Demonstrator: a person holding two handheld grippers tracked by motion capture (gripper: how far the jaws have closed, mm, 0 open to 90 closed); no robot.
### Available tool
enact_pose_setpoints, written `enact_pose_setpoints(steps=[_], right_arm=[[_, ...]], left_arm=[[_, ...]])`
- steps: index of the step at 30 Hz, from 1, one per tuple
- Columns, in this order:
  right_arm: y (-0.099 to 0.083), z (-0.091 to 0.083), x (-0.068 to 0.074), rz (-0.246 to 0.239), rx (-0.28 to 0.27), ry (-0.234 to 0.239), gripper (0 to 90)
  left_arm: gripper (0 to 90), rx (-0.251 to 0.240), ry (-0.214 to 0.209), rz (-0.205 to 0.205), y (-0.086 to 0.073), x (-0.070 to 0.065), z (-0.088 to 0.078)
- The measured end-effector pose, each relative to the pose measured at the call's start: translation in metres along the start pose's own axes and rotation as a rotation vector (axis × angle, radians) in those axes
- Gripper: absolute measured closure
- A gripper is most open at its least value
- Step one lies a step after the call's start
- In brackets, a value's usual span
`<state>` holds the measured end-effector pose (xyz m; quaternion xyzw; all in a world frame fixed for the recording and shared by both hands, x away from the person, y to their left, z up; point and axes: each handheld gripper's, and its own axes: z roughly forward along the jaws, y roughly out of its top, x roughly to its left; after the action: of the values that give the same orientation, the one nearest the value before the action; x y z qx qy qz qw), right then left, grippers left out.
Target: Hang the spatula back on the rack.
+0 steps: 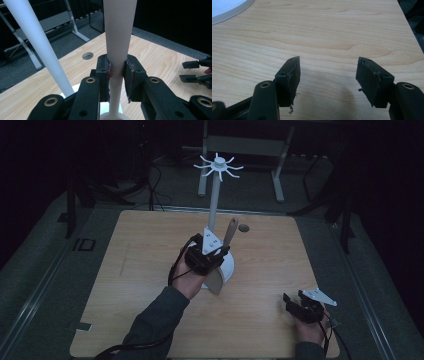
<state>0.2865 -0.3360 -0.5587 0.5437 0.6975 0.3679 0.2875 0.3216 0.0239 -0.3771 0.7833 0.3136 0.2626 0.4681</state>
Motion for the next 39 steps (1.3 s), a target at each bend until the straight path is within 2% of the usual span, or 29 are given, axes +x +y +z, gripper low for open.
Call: enact_pose_setpoints(steps=[7,22,29,39], right_arm=[[0.0,0.0,0.0,-0.001,0.0,0.0,35.9],[0.0,0.0,0.0,-0.001,0.0,0.0,35.9],[0.0,0.0,0.0,0.0,0.0,0.0,35.8],[0.0,0.0,0.0,0.0,0.001,0.0,35.8]], left_arm=[[75.6,-0.008,0.022,0.014,0.004,-0.001,-0.001],[75.5,-0.04,0.053,0.005,0.013,-0.001,-0.006],[75.6,-0.053,0.085,0.006,0.018,0.0,-0.009],[75.6,-0.068,0.133,-0.012,0.023,0.001,-0.011]])
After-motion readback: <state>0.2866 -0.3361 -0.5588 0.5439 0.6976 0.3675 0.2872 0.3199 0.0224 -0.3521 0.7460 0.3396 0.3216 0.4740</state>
